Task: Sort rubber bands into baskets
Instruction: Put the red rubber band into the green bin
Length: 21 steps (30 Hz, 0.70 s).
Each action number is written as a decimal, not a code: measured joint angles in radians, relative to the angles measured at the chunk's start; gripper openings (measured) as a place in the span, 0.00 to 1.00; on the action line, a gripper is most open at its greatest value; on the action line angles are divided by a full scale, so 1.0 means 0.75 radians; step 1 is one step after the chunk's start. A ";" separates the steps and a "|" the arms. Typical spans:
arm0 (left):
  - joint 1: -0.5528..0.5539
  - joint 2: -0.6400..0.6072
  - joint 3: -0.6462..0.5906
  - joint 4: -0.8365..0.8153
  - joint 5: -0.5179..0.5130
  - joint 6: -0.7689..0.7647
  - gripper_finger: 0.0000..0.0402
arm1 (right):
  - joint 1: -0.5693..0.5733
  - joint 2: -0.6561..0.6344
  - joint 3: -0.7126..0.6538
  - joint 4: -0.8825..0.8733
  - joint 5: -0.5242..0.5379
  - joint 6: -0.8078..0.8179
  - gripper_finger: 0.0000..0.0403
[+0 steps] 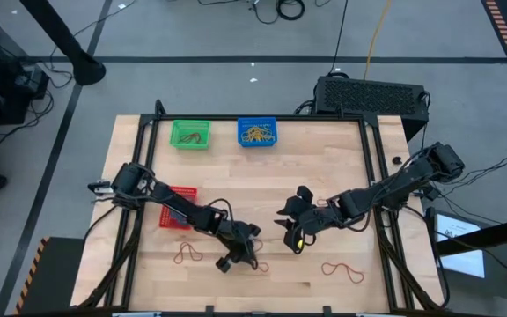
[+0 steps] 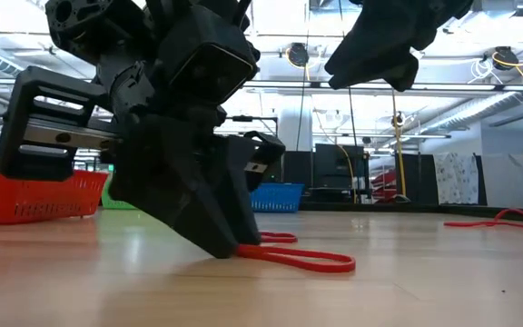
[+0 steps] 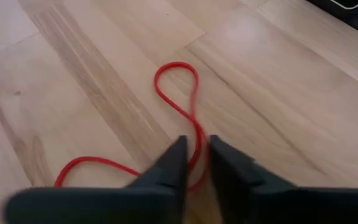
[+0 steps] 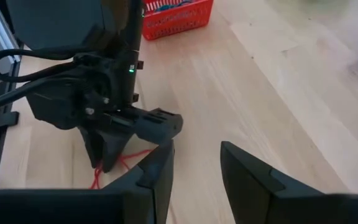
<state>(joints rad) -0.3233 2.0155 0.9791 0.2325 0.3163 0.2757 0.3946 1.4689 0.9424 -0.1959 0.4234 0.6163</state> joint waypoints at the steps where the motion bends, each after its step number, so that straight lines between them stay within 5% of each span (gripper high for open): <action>1: 0.001 0.000 0.000 -0.001 0.000 -0.002 0.12 | 0.000 0.000 0.000 0.000 0.000 -0.001 0.31; 3: 0.001 -0.016 -0.002 -0.010 -0.001 -0.009 0.04 | 0.000 0.000 0.000 -0.001 0.000 -0.002 0.31; 13: -0.032 -0.399 -0.007 -0.295 -0.183 -0.007 0.01 | 0.000 0.000 0.000 -0.008 -0.001 -0.017 0.31; 21: -0.040 -0.819 -0.007 -0.775 -0.678 -0.010 0.00 | 0.000 0.000 0.000 -0.007 0.001 -0.048 0.31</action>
<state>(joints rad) -0.3535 1.4012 0.9741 -0.3491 -0.1920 0.2684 0.3946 1.4689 0.9424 -0.2008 0.4240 0.5799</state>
